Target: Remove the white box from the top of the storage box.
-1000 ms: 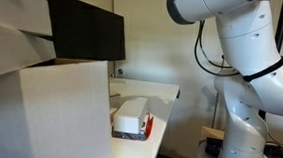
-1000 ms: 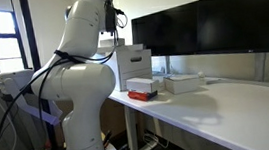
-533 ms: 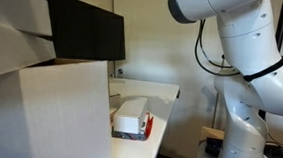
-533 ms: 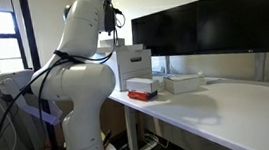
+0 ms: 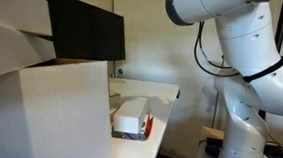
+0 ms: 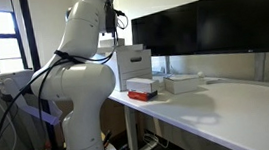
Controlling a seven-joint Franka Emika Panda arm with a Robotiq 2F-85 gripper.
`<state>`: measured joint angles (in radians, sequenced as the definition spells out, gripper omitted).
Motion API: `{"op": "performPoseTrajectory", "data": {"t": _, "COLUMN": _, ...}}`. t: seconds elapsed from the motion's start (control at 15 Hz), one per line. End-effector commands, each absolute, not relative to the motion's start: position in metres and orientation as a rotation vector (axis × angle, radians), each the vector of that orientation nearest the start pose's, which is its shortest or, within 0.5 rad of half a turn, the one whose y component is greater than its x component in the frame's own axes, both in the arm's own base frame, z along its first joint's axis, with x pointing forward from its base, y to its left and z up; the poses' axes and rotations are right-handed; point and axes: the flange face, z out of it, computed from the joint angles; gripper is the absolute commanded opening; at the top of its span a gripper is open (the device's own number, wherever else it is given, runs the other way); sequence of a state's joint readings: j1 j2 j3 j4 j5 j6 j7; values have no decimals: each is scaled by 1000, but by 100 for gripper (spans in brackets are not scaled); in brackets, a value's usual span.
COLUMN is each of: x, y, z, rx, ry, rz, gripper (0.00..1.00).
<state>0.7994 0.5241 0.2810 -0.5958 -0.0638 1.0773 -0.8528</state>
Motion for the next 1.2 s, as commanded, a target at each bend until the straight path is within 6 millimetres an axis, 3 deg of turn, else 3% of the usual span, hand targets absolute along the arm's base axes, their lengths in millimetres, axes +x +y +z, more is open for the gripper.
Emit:
{"op": "performPoseTrajectory", "data": {"t": 0.0, "x": 365, "y": 502, "z": 701, "rx": 1967, "ry": 2555, "rz": -48, "gripper": 100}}
{"op": "performPoseTrajectory", "data": {"t": 1.13, "x": 350, "y": 496, "z": 712, "rx": 2085, "ry": 2543, "rz": -90, "gripper": 100}}
